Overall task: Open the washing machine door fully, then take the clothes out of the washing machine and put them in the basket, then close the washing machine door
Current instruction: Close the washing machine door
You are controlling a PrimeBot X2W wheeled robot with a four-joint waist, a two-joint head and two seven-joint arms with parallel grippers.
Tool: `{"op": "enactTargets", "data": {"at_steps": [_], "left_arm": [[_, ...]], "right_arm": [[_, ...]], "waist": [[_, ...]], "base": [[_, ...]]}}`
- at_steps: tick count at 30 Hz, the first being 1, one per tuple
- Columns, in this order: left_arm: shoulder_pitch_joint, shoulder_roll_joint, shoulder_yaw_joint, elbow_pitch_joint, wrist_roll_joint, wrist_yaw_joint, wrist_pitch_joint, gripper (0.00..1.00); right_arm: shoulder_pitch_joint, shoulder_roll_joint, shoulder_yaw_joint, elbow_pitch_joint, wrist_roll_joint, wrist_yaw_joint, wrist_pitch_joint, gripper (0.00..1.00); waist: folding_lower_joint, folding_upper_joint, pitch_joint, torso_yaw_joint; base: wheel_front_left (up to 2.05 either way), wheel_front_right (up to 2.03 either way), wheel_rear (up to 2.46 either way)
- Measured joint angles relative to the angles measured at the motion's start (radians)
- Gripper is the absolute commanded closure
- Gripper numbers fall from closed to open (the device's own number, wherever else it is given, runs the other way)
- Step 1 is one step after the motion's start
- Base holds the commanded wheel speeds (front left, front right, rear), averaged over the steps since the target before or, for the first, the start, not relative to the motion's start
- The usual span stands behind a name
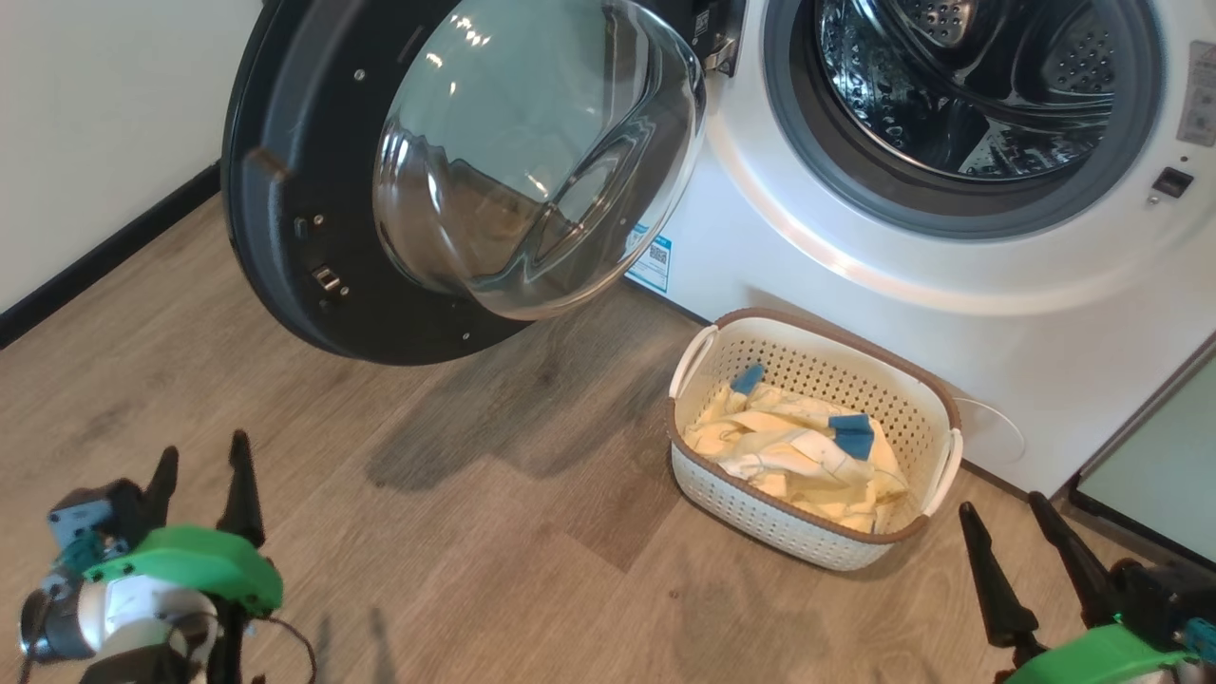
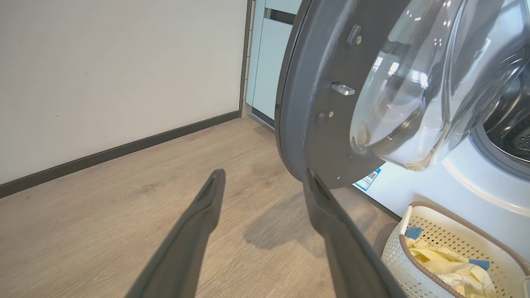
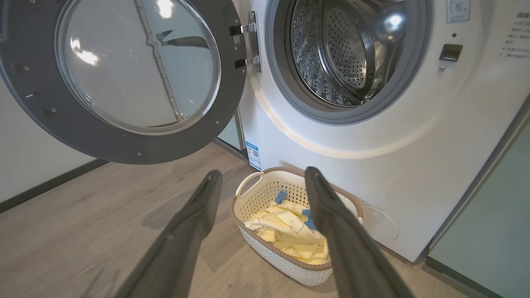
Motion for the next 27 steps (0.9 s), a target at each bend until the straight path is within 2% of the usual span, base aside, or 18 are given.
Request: {"op": "enactTargets", "data": {"at_steps": [1,2,3,4,10,11,16,27], "left_arm": [[0.0,-0.003,0.013,-0.003,-0.003,-0.003,0.0,0.33],[0.0,-0.004,0.021,-0.003,-0.013,-0.01,0.0,0.57],[0.0,-0.006,0.029,-0.003,-0.027,-0.02,0.0,0.74],[0.0,-0.01,0.044,-0.003,-0.044,-0.028,0.0,1.0],[-0.014,-0.019,0.141,0.036,-0.221,-0.112,0.015,1.0],[-0.014,-0.019,0.141,0.036,-0.221,-0.112,0.015,1.0],[-0.09,-0.004,0.208,0.08,-0.39,-0.153,0.09,1.0],[-0.299,0.116,0.347,0.232,-0.698,-0.164,0.263,1.0]], "right_arm": [[0.0,0.0,0.002,0.0,0.0,0.0,0.0,0.0],[0.0,0.0,0.004,0.0,0.0,0.0,0.0,0.0],[0.0,0.0,0.006,0.001,0.0,0.0,0.0,0.0],[0.0,0.0,0.007,0.001,0.0,0.0,0.0,0.0],[0.0,-0.004,0.012,0.001,0.0,0.0,0.0,0.0],[0.0,-0.004,0.012,0.001,0.0,0.0,0.0,0.0],[0.0,-0.005,0.018,0.003,0.0,0.0,0.0,0.0],[-0.001,-0.012,0.02,0.006,0.0,0.0,0.0,0.0]], "waist": [[0.0,0.0,-0.001,-0.001],[0.0,0.0,-0.002,-0.003],[0.0,0.0,-0.003,-0.004],[0.0,0.0,-0.003,-0.006],[0.0,0.0,-0.002,-0.024],[0.0,0.0,-0.002,-0.024],[0.0,0.0,0.003,-0.04],[0.0,0.0,0.016,-0.069]], "base": [[0.0,0.0,0.0],[0.0,0.0,0.0],[0.0,0.0,0.0],[0.0,0.0,0.0],[0.0,0.0,0.0],[0.0,0.0,0.0],[0.0,0.0,0.0],[0.0,0.0,0.0]]}}
